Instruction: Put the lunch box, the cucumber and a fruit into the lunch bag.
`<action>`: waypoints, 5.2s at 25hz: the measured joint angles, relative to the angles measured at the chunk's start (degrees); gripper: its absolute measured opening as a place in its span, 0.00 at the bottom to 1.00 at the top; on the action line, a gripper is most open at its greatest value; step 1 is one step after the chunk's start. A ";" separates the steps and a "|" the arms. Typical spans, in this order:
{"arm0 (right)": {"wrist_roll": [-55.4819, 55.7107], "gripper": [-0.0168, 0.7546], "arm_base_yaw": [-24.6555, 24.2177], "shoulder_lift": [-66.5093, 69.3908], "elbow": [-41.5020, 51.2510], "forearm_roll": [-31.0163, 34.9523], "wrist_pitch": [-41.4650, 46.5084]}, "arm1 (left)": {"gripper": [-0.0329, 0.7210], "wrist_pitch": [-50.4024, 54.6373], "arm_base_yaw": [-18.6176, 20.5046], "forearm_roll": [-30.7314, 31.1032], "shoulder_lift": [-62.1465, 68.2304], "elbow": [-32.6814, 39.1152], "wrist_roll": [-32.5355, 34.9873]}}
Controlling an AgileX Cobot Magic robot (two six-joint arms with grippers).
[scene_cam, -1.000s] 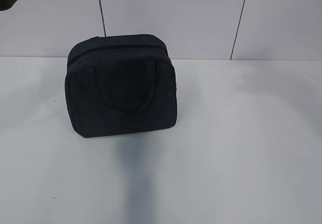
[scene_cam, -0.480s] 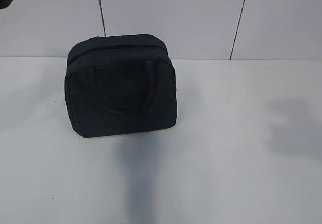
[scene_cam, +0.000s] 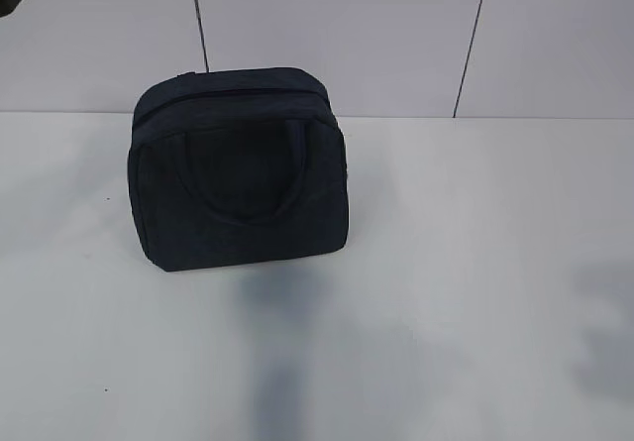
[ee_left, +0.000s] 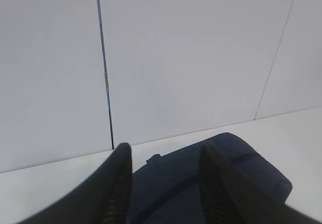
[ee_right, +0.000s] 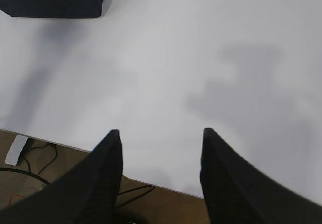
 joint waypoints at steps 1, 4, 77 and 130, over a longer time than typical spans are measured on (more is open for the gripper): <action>0.09 0.54 0.00 -1.11 0.47 -0.19 0.21 | 0.45 -0.22 0.00 0.00 0.00 0.00 0.00; 0.51 0.54 0.00 -4.47 1.52 -2.23 0.43 | 0.45 -1.21 0.00 0.00 0.00 0.00 0.00; 2.99 0.54 0.00 -15.80 14.63 -5.41 -6.14 | 0.45 17.38 9.64 37.02 4.19 0.11 -33.20; 2.99 0.54 0.00 -15.89 14.76 -5.41 -6.37 | 0.45 65.06 12.47 104.04 -63.49 17.40 -105.75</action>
